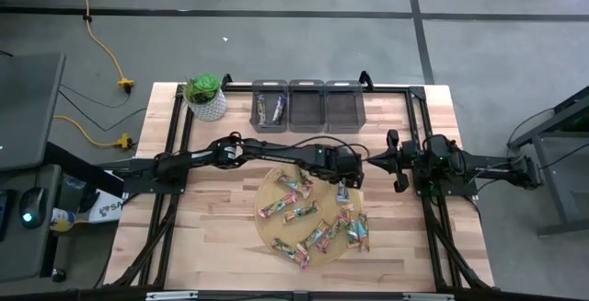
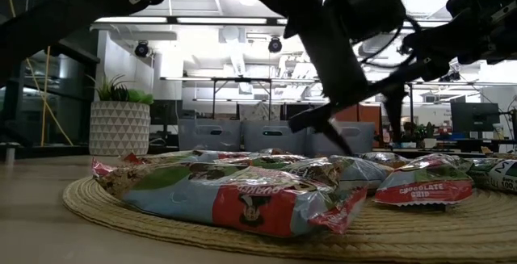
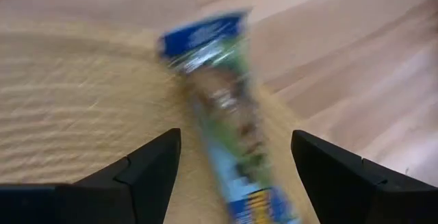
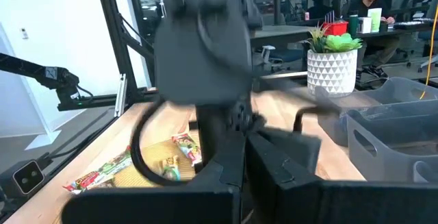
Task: Pick and place Granola Bars by type
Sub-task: Put the blue granola bar into the left black bin
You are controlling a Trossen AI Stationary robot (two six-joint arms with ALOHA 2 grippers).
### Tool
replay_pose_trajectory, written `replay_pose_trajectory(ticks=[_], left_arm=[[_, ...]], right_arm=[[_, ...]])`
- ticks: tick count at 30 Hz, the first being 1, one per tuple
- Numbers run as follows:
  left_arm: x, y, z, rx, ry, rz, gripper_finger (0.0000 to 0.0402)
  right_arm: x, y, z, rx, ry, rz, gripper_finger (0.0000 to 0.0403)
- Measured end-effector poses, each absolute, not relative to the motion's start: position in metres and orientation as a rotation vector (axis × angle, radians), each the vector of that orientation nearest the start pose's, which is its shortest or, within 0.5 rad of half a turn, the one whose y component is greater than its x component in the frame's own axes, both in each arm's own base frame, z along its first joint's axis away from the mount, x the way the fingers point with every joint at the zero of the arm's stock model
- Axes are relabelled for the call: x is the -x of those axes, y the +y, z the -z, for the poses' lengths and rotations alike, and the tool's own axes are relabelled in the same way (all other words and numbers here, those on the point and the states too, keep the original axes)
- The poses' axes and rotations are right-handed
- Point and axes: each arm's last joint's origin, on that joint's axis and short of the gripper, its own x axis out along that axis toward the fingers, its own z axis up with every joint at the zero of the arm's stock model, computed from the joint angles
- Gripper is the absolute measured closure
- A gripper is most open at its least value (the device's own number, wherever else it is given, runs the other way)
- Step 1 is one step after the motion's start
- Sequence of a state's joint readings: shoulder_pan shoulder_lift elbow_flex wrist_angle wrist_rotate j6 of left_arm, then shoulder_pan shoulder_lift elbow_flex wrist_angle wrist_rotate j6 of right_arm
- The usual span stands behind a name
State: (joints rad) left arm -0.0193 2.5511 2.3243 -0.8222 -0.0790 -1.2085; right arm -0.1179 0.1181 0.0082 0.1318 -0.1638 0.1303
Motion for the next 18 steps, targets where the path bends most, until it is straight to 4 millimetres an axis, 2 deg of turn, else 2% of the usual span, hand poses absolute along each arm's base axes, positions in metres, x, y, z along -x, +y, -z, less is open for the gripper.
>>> replay_pose_trajectory(ticks=[18], left_arm=[[-0.5414, -0.0079, -0.1648, 1.049, 0.871, -0.681, 0.0127]], right_arm=[[-0.1040, -0.0076, -0.1695, -0.127, -0.019, -0.047, 0.0402]])
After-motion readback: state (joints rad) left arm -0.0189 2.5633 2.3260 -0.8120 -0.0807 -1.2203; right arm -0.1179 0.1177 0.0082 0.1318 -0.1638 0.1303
